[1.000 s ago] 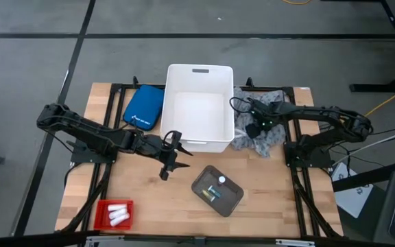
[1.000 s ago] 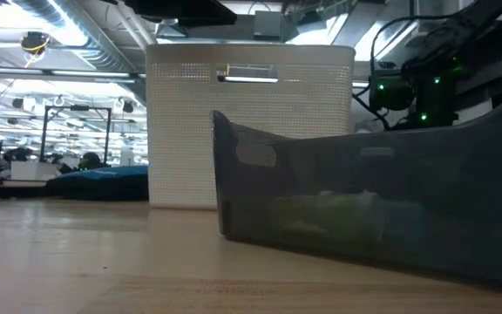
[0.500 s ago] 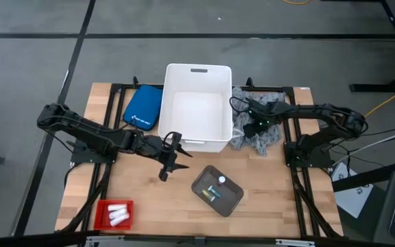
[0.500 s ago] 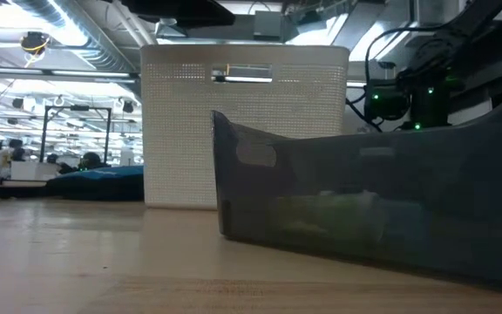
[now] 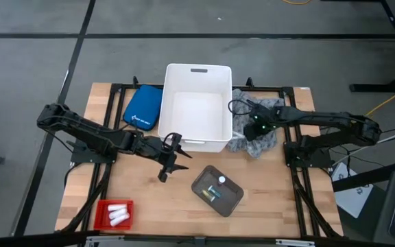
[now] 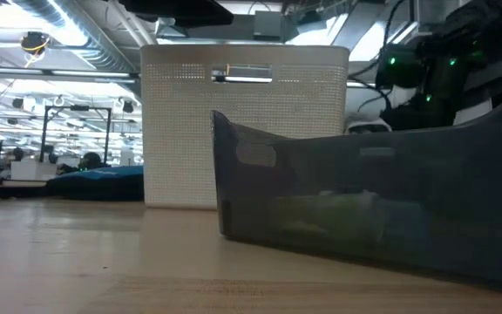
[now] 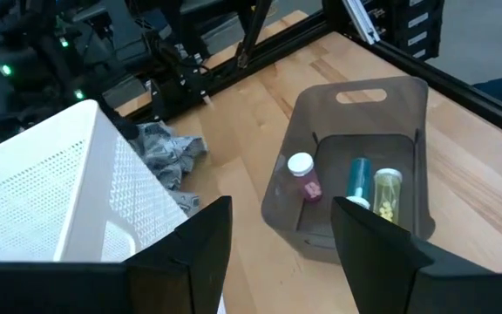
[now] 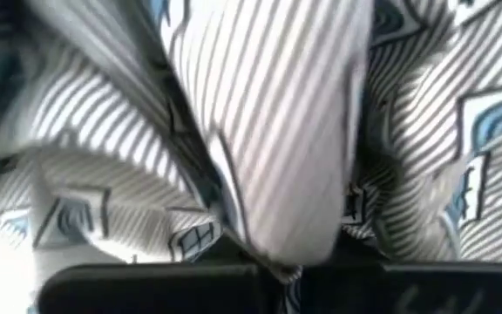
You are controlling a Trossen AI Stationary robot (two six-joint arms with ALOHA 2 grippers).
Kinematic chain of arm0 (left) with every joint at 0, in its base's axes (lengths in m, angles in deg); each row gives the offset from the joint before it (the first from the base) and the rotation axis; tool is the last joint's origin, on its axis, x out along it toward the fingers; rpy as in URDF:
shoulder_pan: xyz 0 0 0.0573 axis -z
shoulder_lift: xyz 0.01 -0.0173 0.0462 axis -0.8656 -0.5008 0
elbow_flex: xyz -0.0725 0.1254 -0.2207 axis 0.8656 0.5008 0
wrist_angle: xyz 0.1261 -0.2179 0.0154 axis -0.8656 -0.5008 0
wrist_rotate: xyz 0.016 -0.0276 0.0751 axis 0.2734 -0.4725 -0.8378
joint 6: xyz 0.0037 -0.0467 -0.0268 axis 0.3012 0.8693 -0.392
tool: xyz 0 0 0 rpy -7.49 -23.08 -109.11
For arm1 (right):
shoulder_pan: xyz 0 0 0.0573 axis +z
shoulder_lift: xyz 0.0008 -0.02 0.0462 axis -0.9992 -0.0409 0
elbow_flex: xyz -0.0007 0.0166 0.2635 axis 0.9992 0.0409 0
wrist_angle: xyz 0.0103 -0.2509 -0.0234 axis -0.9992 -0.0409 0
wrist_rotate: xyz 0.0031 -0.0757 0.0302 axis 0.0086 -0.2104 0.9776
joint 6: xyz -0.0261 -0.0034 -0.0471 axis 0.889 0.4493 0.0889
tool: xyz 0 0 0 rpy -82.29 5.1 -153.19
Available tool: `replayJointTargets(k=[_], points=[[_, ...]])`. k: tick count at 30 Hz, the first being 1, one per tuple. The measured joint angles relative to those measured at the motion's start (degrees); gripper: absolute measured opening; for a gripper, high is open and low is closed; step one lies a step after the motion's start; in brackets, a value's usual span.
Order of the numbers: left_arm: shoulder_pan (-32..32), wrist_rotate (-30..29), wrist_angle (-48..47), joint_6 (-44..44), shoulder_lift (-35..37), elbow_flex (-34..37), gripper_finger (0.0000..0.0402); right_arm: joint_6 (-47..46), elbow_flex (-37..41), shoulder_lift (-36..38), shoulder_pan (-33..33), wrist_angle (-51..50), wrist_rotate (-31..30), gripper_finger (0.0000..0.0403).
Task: Pick & place medical supplies in basket/bin
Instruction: Put the gray patient gown into the white organizer bin
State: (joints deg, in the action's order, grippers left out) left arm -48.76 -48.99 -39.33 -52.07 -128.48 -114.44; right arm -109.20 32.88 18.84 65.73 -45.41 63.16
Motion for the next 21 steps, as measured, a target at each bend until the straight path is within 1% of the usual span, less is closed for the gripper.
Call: replayJointTargets(k=[9, 16, 21], points=[[0.85, -0.05, 0.28, -0.04, 0.00, 0.00, 0.0194, -6.83, -0.14, 12.70, 5.20, -4.11, -4.39, 0.0011], [0.85, -0.12, 0.46, -0.04, 0.00, -0.02, 0.0194, -10.57, -1.26, 21.78, 10.14, -4.97, -11.04, 0.0011], [0.85, -0.16, 0.46, -0.04, 0.00, -0.02, 0.0194, -11.80, -5.42, 25.15, 12.77, -10.56, -16.43, 0.0011]])
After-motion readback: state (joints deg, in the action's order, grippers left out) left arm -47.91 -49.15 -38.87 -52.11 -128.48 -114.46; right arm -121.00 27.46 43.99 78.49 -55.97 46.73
